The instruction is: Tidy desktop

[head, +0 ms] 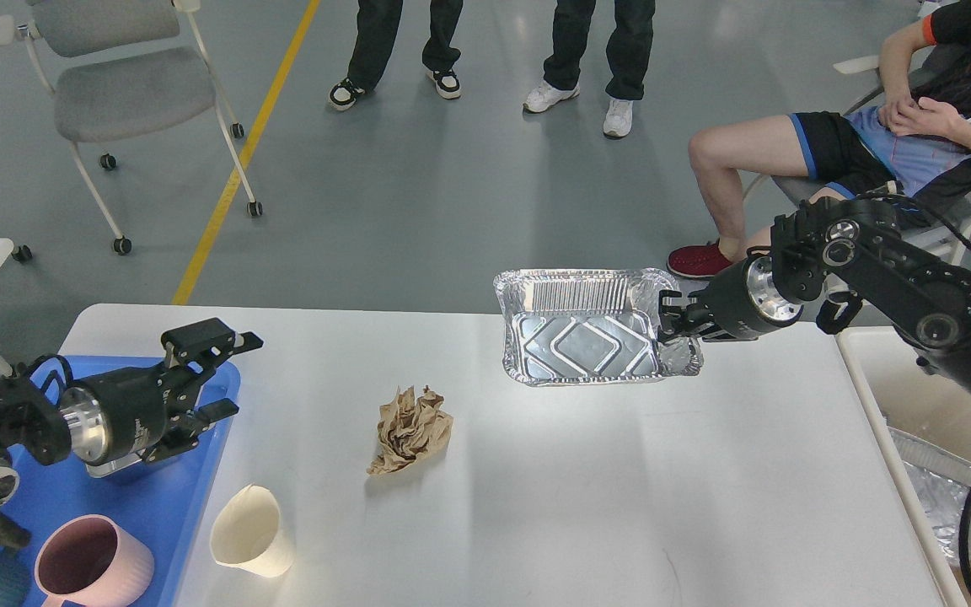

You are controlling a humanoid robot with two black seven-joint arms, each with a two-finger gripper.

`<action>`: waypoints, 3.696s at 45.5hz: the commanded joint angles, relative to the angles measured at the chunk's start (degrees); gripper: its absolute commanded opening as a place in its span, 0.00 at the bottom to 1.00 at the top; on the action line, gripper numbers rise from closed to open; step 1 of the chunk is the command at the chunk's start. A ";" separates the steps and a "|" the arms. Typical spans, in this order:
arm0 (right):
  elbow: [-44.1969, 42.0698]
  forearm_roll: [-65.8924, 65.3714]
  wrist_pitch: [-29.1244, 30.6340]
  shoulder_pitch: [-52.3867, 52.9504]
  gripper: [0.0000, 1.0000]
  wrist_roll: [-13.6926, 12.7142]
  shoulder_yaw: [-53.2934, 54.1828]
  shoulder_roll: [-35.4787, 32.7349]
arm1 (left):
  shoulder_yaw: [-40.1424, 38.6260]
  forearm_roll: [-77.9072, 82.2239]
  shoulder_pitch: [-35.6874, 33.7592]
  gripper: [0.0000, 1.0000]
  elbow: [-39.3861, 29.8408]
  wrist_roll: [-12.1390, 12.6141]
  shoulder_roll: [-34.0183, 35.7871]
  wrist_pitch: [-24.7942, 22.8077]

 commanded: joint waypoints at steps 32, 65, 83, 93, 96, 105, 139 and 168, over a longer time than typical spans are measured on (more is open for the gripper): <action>0.05 0.96 -0.29 -1.88 0.00 0.09 2.33 1.15 | 16.43 12.63 -10.35 0.94 -7.25 2.00 20.48 -18.34; 0.06 0.96 -0.64 -2.23 0.00 0.18 2.42 0.80 | 25.66 16.76 -9.47 0.86 -0.13 1.91 3.43 -9.11; 0.06 0.87 -0.91 -2.23 0.00 0.09 2.42 1.15 | 25.75 20.71 -6.48 0.63 1.89 1.21 -2.54 -5.42; 0.06 0.87 -0.99 -2.32 0.00 0.18 2.42 0.80 | 25.57 22.74 -5.60 0.39 1.81 1.12 -3.16 -5.42; 0.06 0.87 -1.00 -2.32 0.00 0.09 2.42 0.89 | 25.49 22.56 -5.60 0.22 1.63 2.08 -2.99 -6.12; -0.03 0.78 -1.00 -2.32 0.00 0.18 2.42 1.06 | 25.31 22.38 -5.78 0.02 1.63 2.09 -2.64 -7.18; -0.03 0.78 -1.17 -2.41 0.00 0.18 2.42 1.15 | 14.33 18.79 -23.61 0.00 -6.37 1.91 19.59 -26.94; -0.03 0.69 -1.43 -2.58 0.00 0.09 2.42 1.33 | 11.33 16.06 -38.29 0.01 -5.93 2.26 25.05 -36.98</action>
